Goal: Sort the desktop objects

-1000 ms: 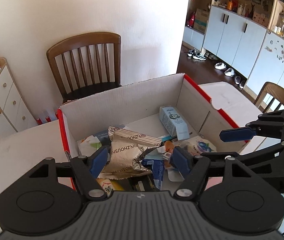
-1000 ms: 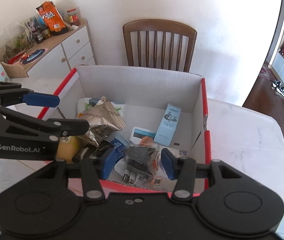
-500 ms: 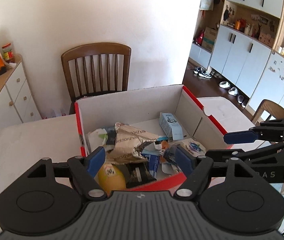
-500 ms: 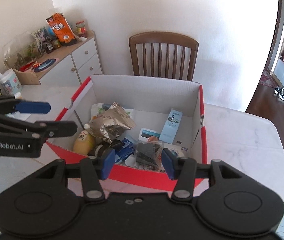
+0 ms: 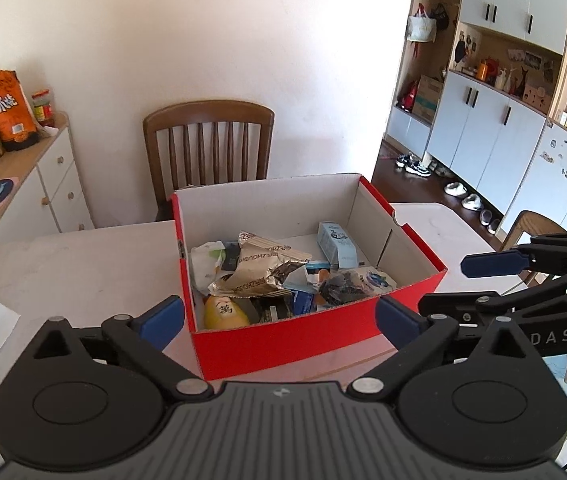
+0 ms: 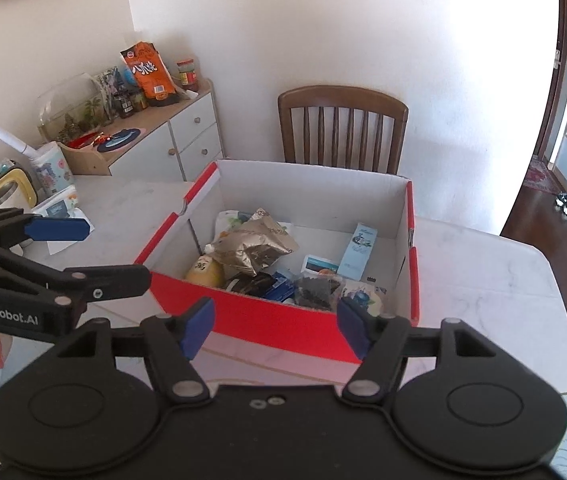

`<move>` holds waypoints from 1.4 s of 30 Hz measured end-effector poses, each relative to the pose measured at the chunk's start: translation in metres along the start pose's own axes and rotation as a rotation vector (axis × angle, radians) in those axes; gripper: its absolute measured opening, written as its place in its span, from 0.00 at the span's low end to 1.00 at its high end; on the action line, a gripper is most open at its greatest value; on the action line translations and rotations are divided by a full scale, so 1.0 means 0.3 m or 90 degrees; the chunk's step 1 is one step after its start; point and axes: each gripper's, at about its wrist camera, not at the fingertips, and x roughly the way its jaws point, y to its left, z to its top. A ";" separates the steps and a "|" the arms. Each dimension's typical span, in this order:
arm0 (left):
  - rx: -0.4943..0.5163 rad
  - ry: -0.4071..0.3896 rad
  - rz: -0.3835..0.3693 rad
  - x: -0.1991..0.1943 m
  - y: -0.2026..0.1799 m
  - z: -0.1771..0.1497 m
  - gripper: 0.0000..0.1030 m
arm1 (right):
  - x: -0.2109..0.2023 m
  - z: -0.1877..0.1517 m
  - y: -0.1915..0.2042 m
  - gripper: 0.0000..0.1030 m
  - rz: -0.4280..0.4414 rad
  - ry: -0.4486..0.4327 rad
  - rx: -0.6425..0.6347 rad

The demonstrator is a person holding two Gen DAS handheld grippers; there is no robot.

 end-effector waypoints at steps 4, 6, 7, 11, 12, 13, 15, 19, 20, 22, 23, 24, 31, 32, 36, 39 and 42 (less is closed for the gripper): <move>-0.012 -0.003 0.001 -0.043 -0.002 -0.027 1.00 | -0.041 -0.027 0.007 0.71 0.001 -0.014 0.011; -0.012 -0.005 0.007 -0.067 -0.009 -0.045 1.00 | -0.059 -0.045 0.014 0.72 0.002 -0.017 0.015; -0.013 -0.005 0.007 -0.078 -0.012 -0.054 1.00 | -0.068 -0.055 0.018 0.72 0.002 -0.018 0.015; -0.014 0.000 0.006 -0.118 -0.031 -0.094 1.00 | -0.104 -0.092 0.034 0.74 -0.002 -0.025 0.015; -0.013 0.002 0.005 -0.128 -0.037 -0.105 1.00 | -0.114 -0.099 0.036 0.75 -0.001 -0.027 0.017; -0.013 0.002 0.005 -0.136 -0.040 -0.112 1.00 | -0.122 -0.106 0.037 0.75 -0.001 -0.029 0.018; -0.009 0.003 0.006 -0.152 -0.050 -0.125 1.00 | -0.137 -0.117 0.039 0.75 -0.003 -0.032 0.020; -0.003 0.003 0.002 -0.186 -0.067 -0.146 1.00 | -0.165 -0.138 0.039 0.75 -0.009 -0.037 0.022; -0.002 0.002 0.004 -0.193 -0.073 -0.150 1.00 | -0.169 -0.144 0.039 0.75 -0.011 -0.037 0.023; 0.002 -0.004 0.008 -0.210 -0.086 -0.159 1.00 | -0.177 -0.155 0.036 0.75 -0.011 -0.035 0.026; 0.003 -0.005 0.010 -0.215 -0.091 -0.164 1.00 | -0.181 -0.163 0.035 0.75 -0.012 -0.035 0.028; 0.004 -0.006 0.010 -0.222 -0.096 -0.168 1.00 | -0.184 -0.169 0.034 0.75 -0.013 -0.033 0.029; 0.008 -0.004 0.006 -0.243 -0.112 -0.185 0.99 | -0.203 -0.209 0.030 0.75 -0.014 -0.024 0.037; 0.006 -0.003 0.005 -0.243 -0.112 -0.187 0.99 | -0.205 -0.213 0.028 0.75 -0.014 -0.023 0.039; 0.006 -0.001 0.006 -0.242 -0.113 -0.193 1.00 | -0.213 -0.225 0.021 0.75 -0.014 -0.021 0.046; 0.007 -0.001 0.005 -0.245 -0.115 -0.198 1.00 | -0.215 -0.235 0.017 0.75 -0.016 -0.018 0.050; 0.006 0.002 0.005 -0.244 -0.116 -0.204 0.99 | -0.215 -0.246 0.013 0.75 -0.016 -0.013 0.056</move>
